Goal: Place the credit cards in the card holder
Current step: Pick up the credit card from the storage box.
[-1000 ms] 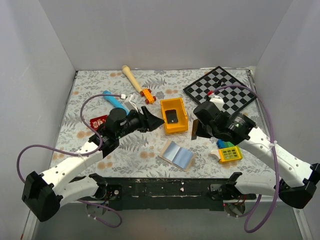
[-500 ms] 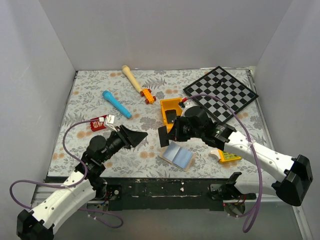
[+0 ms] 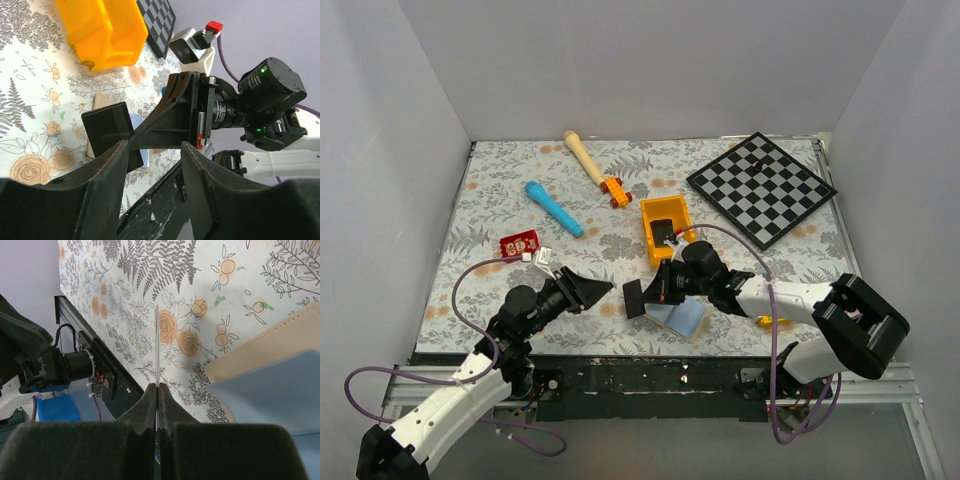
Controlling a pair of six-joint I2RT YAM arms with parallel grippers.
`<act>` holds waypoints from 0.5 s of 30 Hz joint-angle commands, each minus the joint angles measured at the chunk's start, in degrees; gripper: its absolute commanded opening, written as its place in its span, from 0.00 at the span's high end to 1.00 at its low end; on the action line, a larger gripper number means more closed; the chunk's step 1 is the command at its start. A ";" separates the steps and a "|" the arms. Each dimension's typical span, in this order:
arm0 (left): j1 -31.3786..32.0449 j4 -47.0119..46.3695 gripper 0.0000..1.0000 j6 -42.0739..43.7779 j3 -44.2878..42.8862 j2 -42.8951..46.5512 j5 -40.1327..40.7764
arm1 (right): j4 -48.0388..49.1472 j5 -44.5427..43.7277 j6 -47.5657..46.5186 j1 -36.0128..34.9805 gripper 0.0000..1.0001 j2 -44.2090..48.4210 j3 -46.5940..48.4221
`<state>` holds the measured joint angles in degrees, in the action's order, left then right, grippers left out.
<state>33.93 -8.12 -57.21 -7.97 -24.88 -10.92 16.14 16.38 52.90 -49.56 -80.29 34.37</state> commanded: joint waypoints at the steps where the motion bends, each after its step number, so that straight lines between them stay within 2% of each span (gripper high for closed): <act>1: -0.27 0.48 0.57 -0.27 2.33 -2.00 -0.77 | 16.80 3.12 4.48 0.17 0.99 -1.79 -2.90; 4: -0.18 -1.80 0.60 -1.23 4.01 -3.50 -1.91 | 21.99 3.92 6.24 0.17 0.99 -1.54 -4.83; 11: -0.18 -2.34 0.61 0.17 2.43 -4.91 -1.82 | 24.90 3.48 7.65 0.78 0.99 2.42 -6.95; 15: -0.18 -6.28 0.62 0.08 2.08 -6.84 -3.49 | 26.83 5.59 9.05 1.13 0.99 2.77 -6.77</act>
<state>33.91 -10.11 -57.84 -4.16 -30.20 -12.53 36.16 19.68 59.99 -48.86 -79.02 27.53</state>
